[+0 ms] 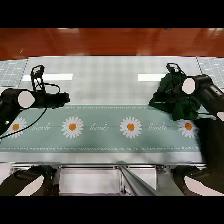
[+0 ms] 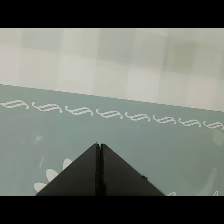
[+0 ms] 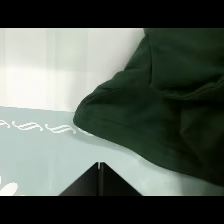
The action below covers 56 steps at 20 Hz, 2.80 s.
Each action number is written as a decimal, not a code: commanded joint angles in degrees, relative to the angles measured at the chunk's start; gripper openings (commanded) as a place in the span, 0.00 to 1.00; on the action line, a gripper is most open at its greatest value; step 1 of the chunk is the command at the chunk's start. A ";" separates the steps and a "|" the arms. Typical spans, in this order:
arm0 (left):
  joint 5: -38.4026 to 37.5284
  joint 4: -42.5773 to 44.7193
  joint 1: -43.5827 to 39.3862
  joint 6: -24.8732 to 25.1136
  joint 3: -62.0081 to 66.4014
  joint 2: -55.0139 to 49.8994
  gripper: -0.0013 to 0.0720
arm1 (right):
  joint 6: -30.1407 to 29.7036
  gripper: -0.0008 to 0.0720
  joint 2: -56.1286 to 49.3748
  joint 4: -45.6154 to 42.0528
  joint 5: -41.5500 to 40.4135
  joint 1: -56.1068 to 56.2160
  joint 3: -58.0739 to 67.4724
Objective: Fold the shirts.
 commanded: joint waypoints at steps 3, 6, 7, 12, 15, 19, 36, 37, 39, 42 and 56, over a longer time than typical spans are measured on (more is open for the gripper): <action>0.02 0.00 0.04 0.02 0.04 -0.04 0.04 | 0.00 0.05 0.00 0.00 0.00 -0.04 0.04; 0.02 0.02 0.04 0.02 0.04 -0.04 0.04 | 0.00 0.05 0.00 0.00 0.00 -0.04 0.04; 0.02 0.02 0.04 0.02 0.04 -0.04 0.04 | 0.00 0.05 0.00 0.00 0.00 -0.04 0.04; 0.02 0.00 0.04 0.02 0.04 -0.04 0.04 | 0.00 0.05 0.00 0.00 0.00 -0.04 0.04; 0.02 0.00 0.04 0.00 0.04 -0.04 0.04 | 0.00 0.05 0.00 0.00 -0.02 -0.04 0.04; 1.49 0.00 0.04 0.00 0.04 -0.04 0.04 | 0.00 0.05 0.00 0.81 -7.58 0.02 0.04; -4.59 -0.17 -0.26 -0.15 0.02 -0.07 0.71 | -9.57 0.58 -15.21 -6.29 -1.81 -23.26 13.00; -4.61 -0.20 -0.26 -0.17 0.02 -0.07 0.71 | -9.51 0.58 -16.87 -6.03 -2.14 -23.21 13.00; -4.59 -0.20 -0.26 -0.17 0.02 -0.07 0.71 | -8.66 0.58 -20.06 -5.44 -2.43 -23.08 12.98; -4.55 -0.20 -0.26 -0.17 0.02 -0.07 0.71 | -8.35 0.57 -23.34 -3.58 -3.17 -23.08 13.00; -9.73 3.45 16.22 2.43 1.66 14.27 0.71 | -19.23 0.05 -4.07 9.99 6.27 -21.40 46.31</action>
